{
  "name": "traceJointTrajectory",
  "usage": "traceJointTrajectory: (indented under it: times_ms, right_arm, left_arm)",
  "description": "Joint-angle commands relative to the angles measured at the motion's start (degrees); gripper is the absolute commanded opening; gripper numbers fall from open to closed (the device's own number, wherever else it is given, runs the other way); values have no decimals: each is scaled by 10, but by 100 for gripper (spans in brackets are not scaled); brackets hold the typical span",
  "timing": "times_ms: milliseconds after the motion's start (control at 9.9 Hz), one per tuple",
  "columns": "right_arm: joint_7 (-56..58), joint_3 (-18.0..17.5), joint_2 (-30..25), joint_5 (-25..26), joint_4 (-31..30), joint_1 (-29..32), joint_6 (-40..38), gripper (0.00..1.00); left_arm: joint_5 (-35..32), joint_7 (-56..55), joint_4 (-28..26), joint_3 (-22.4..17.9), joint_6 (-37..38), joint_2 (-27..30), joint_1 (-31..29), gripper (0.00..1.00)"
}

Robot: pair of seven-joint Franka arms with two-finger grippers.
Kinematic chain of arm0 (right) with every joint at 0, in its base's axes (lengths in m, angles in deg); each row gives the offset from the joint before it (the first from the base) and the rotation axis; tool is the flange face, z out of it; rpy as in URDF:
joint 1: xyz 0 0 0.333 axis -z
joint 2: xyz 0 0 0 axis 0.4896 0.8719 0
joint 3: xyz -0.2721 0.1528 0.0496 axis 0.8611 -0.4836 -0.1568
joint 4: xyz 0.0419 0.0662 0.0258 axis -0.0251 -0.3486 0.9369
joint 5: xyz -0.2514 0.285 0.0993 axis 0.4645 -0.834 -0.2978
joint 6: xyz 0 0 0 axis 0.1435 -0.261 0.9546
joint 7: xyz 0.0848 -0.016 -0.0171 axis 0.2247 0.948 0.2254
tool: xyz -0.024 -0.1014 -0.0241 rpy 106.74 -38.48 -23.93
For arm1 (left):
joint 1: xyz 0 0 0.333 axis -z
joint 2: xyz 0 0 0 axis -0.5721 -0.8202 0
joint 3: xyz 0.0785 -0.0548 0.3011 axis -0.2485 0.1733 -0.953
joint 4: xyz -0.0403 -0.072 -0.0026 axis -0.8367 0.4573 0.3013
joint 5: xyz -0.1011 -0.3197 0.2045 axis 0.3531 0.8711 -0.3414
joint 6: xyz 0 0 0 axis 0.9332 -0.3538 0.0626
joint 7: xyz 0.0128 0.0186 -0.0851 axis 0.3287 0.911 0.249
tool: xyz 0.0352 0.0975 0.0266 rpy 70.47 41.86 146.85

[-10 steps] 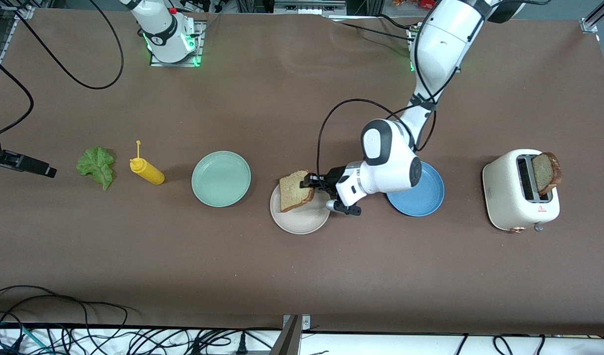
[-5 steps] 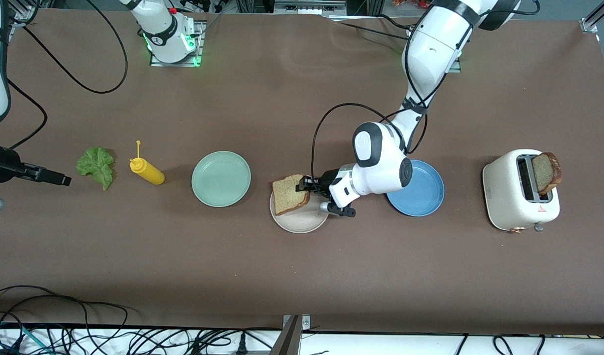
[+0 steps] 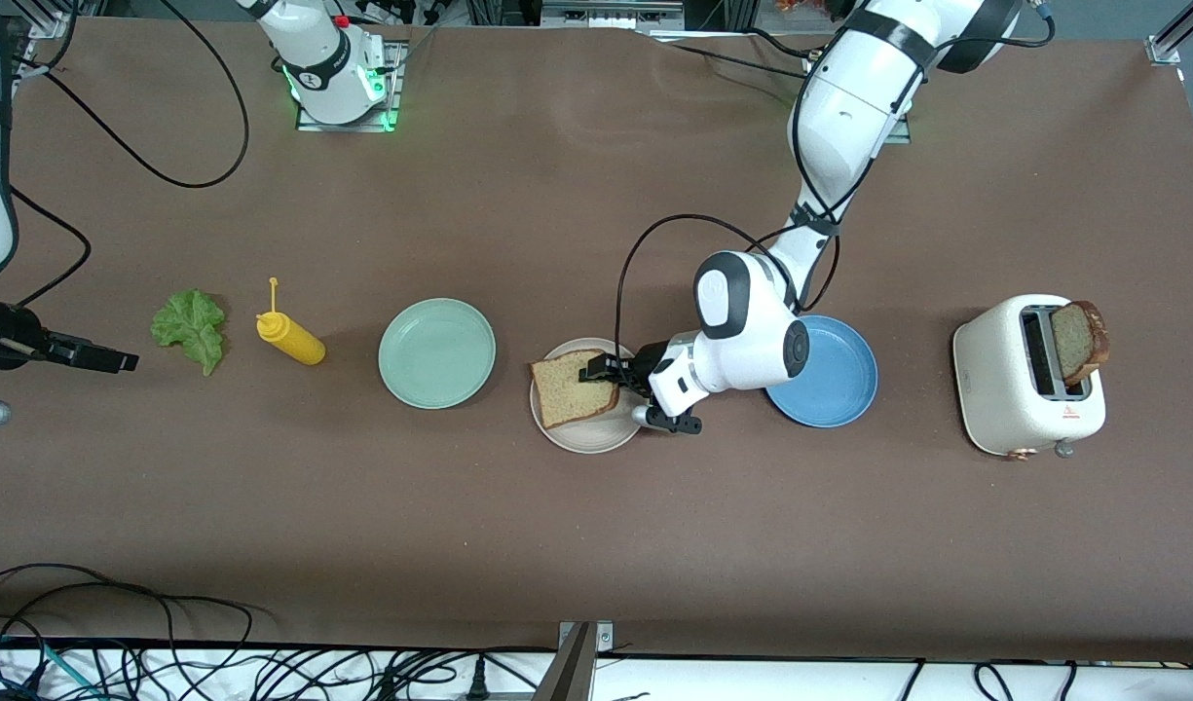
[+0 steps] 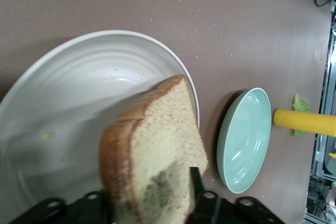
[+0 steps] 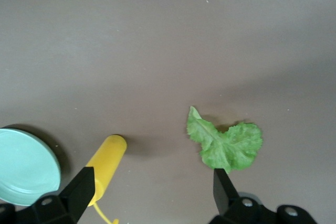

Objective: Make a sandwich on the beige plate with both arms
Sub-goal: 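Lower the bread onto the beige plate and open the left gripper, then return the left gripper to the toaster while the right gripper reaches lettuce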

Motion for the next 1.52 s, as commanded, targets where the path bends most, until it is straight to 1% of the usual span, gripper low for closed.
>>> traceJointTrajectory:
  times_ms: [0,101,303,404,505,707,909,1011,1112,1213,1314,1415]
  right_arm:
    - [12,-4,6,7,-2,3,2,100]
    - [12,-4,10,16,-3,9,2,100]
    - [13,-4,12,17,-20,20,4,100]
    - [14,-4,17,18,-37,21,16,100]
    - [36,-4,17,18,-69,24,49,100]
    - [116,5,16,18,-137,27,132,100]
    - [236,22,17,18,-198,29,201,100]
    - [268,27,17,18,-226,29,229,100]
    - [292,28,22,19,-247,29,240,100]
    - [315,28,30,33,-250,29,240,100]
    - [334,28,44,36,-250,35,240,100]
    - [358,28,54,38,-247,37,241,100]
  left_arm:
    - [-40,-6,18,-14,-1,1,1,100]
    - [-62,-7,18,-25,6,3,0,100]
    - [-104,-26,14,-26,7,7,1,100]
    - [-122,-28,14,-26,10,8,-4,100]
    - [-138,-29,14,-30,27,11,-8,100]
    - [-191,-49,17,-67,91,24,-9,100]
    - [-219,-55,19,-105,150,46,-9,100]
    - [-237,-55,19,-126,185,59,-9,100]
    - [-246,-56,19,-150,222,73,-9,100]
    - [-251,-77,12,-179,248,85,-8,100]
    - [-286,-99,14,-199,275,93,-10,100]
    - [-333,-104,14,-208,295,107,-15,100]
